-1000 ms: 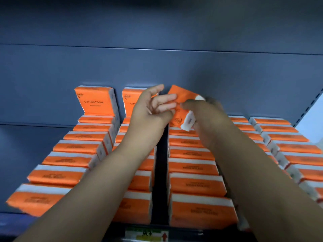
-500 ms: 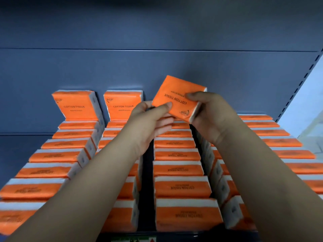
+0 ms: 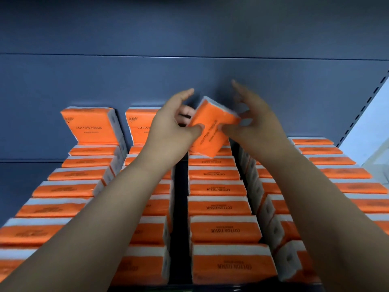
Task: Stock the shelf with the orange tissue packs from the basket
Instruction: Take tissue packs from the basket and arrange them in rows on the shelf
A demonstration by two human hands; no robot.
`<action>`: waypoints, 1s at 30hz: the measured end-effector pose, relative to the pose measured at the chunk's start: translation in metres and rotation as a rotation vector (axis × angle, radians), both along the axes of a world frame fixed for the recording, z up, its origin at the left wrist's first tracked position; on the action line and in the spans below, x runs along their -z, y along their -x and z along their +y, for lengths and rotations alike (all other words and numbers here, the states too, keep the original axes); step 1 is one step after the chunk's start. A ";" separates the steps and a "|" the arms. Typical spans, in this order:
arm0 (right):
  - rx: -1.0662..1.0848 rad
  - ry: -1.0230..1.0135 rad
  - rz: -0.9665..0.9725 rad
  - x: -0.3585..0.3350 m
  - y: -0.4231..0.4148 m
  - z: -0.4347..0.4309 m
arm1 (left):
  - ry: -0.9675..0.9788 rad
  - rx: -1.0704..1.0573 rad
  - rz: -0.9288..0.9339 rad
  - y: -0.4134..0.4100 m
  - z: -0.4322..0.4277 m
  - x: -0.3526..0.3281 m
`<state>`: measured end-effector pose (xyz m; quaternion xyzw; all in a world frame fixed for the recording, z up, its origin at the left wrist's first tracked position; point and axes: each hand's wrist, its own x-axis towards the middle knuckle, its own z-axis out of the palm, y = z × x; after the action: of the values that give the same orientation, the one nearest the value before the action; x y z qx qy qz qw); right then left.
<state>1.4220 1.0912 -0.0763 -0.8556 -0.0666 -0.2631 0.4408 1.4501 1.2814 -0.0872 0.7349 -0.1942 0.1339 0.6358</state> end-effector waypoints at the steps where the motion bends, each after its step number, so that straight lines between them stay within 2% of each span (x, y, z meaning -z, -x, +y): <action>1: 0.007 0.044 0.007 0.001 0.001 0.000 | -0.032 -0.002 -0.018 0.000 0.001 0.000; 5: 0.024 0.105 0.047 0.003 0.002 0.001 | -0.031 -0.021 -0.049 0.001 0.000 0.002; 9: 0.063 -0.028 0.052 0.003 0.002 0.000 | -0.010 -0.092 -0.037 -0.001 -0.002 0.003; 13: 0.067 -0.252 0.101 0.003 0.001 0.000 | 0.108 -0.133 0.036 -0.002 -0.006 0.006; 17: 0.093 -0.322 0.145 0.006 0.001 -0.001 | 0.134 -0.138 0.163 -0.003 -0.008 0.011; 25: 0.260 -0.180 0.187 0.017 -0.009 0.001 | 0.007 0.010 0.319 -0.005 -0.008 0.014; 30: 0.272 -0.187 0.264 0.021 -0.014 0.009 | -0.044 0.061 0.400 -0.008 -0.008 0.016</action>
<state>1.4360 1.1007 -0.0969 -0.8391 0.1325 -0.2109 0.4836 1.4582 1.2730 -0.1036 0.7545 -0.0891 -0.0383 0.6491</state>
